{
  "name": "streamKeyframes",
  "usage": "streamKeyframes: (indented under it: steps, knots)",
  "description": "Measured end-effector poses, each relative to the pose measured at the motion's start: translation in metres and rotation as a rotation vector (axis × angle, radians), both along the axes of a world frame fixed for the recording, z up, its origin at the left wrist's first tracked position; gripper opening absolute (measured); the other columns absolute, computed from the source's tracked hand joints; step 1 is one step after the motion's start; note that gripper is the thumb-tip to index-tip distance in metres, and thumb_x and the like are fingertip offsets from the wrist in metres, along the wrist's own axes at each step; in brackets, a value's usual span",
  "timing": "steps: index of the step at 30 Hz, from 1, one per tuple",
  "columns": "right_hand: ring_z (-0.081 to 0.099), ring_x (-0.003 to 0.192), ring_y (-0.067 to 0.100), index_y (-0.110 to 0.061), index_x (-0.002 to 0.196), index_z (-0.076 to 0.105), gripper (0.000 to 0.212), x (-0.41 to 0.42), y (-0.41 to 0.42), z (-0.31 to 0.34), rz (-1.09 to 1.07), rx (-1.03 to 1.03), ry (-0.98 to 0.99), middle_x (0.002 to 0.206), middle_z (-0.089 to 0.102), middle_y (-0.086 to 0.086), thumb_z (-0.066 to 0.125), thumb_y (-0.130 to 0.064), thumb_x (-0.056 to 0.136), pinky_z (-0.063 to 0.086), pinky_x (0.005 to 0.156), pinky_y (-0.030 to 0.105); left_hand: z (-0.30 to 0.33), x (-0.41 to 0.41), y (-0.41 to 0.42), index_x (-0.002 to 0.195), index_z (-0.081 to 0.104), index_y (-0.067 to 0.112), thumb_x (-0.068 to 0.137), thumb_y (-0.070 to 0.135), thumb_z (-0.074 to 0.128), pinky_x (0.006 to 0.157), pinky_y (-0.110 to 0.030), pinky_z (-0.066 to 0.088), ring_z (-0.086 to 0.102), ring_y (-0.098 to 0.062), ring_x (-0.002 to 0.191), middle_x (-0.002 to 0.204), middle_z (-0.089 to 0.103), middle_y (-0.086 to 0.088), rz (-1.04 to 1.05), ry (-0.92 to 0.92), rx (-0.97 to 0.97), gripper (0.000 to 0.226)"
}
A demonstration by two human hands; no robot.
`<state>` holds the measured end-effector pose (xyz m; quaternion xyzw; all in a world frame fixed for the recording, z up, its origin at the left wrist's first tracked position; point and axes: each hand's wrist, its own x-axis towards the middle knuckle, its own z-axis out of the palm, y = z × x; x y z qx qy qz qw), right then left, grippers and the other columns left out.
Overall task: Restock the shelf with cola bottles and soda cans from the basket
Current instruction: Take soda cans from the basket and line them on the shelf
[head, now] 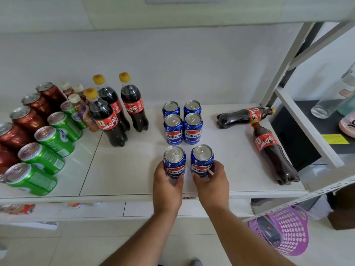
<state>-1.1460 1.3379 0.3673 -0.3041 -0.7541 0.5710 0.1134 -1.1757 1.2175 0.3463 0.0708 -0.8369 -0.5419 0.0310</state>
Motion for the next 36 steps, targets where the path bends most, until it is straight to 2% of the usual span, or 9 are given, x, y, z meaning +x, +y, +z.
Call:
streamKeyframes:
  steps: [4,7,12,15,21,27,36]
  knots:
    - [0.064,0.105,0.011,-0.043,0.121,0.044,0.055,-0.009,0.0,0.001,-0.001,0.013,-0.017,0.115,0.06,-0.017,0.086,-0.029,0.087,0.053,0.09,0.024,0.004,-0.011,0.0,0.15,0.046,0.03,0.087,0.023,0.084,0.1,-0.027,0.051,0.062,-0.01,0.127,0.145,0.061,0.008,-0.023,-0.016,-0.004,0.075]
    - [0.066,0.106,0.012,-0.041,0.121,0.045,0.054,-0.018,0.0,0.0,0.001,0.029,-0.024,0.116,0.062,-0.015,0.085,-0.029,0.087,0.056,0.092,0.027,0.008,-0.02,0.001,0.149,0.047,0.029,0.087,0.022,0.084,0.093,-0.021,0.047,0.059,-0.001,0.115,0.142,0.062,0.008,-0.032,-0.017,-0.002,0.072]
    - [0.066,0.111,0.014,-0.027,0.138,0.053,0.059,-0.032,0.0,0.001,0.006,0.057,-0.036,0.13,0.067,-0.007,0.084,-0.027,0.088,0.056,0.098,0.032,0.01,-0.035,0.003,0.148,0.047,0.031,0.088,0.024,0.083,0.093,-0.024,0.049,0.061,-0.004,0.115,0.141,0.064,0.006,-0.048,-0.014,0.011,0.07]
    - [0.064,0.107,0.012,-0.027,0.138,0.053,0.058,-0.042,0.0,0.001,0.007,0.066,-0.035,0.131,0.067,-0.006,0.083,-0.027,0.089,0.055,0.095,0.029,0.01,-0.043,0.004,0.149,0.047,0.029,0.088,0.023,0.083,0.091,-0.023,0.048,0.058,-0.001,0.11,0.142,0.063,0.005,-0.044,-0.017,0.002,0.071]
    - [0.066,0.106,0.012,-0.03,0.135,0.053,0.055,-0.055,0.001,-0.001,0.014,0.05,-0.025,0.125,0.067,-0.01,0.083,-0.028,0.089,0.057,0.094,0.029,0.01,-0.056,0.006,0.149,0.047,0.031,0.088,0.022,0.083,0.103,-0.033,0.052,0.063,-0.016,0.127,0.143,0.063,0.005,-0.046,-0.014,0.003,0.071]
    - [0.065,0.098,0.01,-0.04,0.119,0.047,0.05,-0.061,0.003,0.002,0.022,0.031,-0.022,0.111,0.063,-0.016,0.082,-0.022,0.089,0.051,0.085,0.023,0.011,-0.061,0.007,0.147,0.05,0.031,0.087,0.023,0.084,0.106,-0.042,0.054,0.064,-0.017,0.126,0.14,0.065,0.004,-0.042,0.0,0.006,0.069]
    - [0.068,0.098,0.012,-0.039,0.116,0.048,0.047,-0.062,0.003,0.004,0.031,0.02,-0.04,0.109,0.065,-0.014,0.082,-0.023,0.088,0.052,0.082,0.023,0.011,-0.061,0.005,0.147,0.048,0.034,0.086,0.021,0.085,0.107,-0.044,0.054,0.062,-0.017,0.128,0.142,0.063,0.006,-0.052,-0.027,-0.004,0.073]
